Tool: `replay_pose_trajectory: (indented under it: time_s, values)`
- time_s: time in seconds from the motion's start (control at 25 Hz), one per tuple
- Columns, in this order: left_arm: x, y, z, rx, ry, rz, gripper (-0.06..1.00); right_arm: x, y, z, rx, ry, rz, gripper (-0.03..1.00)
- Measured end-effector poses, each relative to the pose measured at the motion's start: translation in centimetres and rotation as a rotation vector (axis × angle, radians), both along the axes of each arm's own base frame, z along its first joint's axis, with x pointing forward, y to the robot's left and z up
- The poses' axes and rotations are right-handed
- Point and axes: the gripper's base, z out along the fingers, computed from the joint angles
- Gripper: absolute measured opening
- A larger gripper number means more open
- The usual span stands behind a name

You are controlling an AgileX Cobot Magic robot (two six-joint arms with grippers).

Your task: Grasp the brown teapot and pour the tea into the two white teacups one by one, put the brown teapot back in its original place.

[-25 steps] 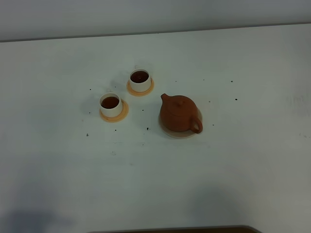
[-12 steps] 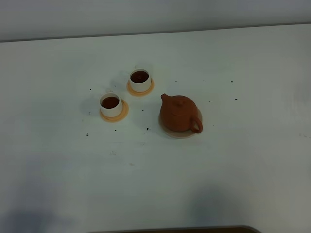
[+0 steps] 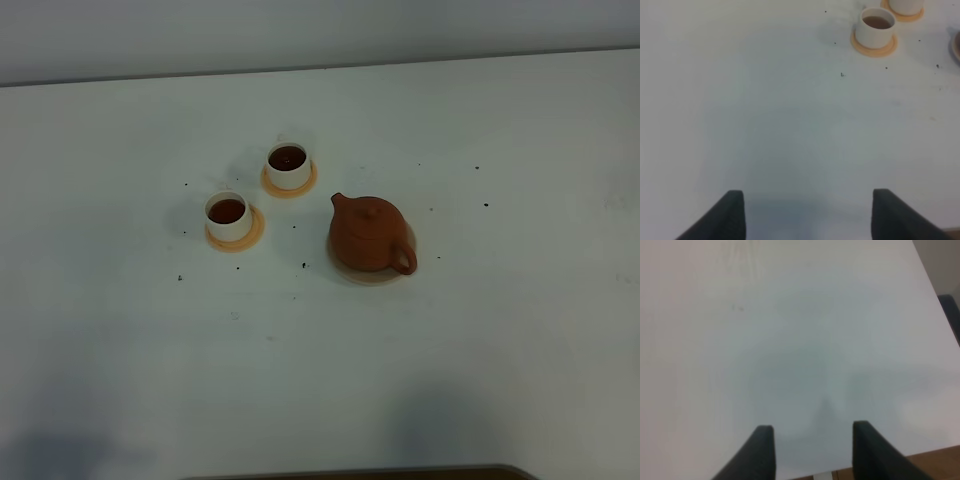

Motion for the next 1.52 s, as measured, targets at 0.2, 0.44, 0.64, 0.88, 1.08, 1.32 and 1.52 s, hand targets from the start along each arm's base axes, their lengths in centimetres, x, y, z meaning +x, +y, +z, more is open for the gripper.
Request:
replay_pose_trajectory:
  time_s: [0.2, 0.44, 0.64, 0.88, 1.08, 1.32, 1.52]
  values:
    - [0.0, 0.0, 0.0, 0.0, 0.0, 0.0, 0.57, 0.0, 0.0, 0.0, 0.0, 0.0, 0.0, 0.39]
    - [0.0, 0.0, 0.0, 0.0, 0.0, 0.0, 0.57, 0.0, 0.0, 0.0, 0.001, 0.0, -0.001, 0.38]
    - [0.0, 0.0, 0.0, 0.0, 0.0, 0.0, 0.57, 0.0, 0.0, 0.0, 0.023, -0.001, -0.022, 0.37]
    - [0.0, 0.0, 0.0, 0.0, 0.0, 0.0, 0.57, -1.1, -0.3, 0.1, 0.064, -0.07, -0.055, 0.37]
    - [0.0, 0.0, 0.0, 0.0, 0.0, 0.0, 0.57, -2.7, -0.6, 0.2, 0.085, -0.177, -0.055, 0.37]
    - [0.0, 0.0, 0.0, 0.0, 0.0, 0.0, 0.57, -3.2, -0.6, 0.1, 0.093, -0.206, -0.056, 0.37]
    - [0.0, 0.0, 0.0, 0.0, 0.0, 0.0, 0.57, -3.2, -0.6, 0.1, 0.093, -0.206, -0.056, 0.37]
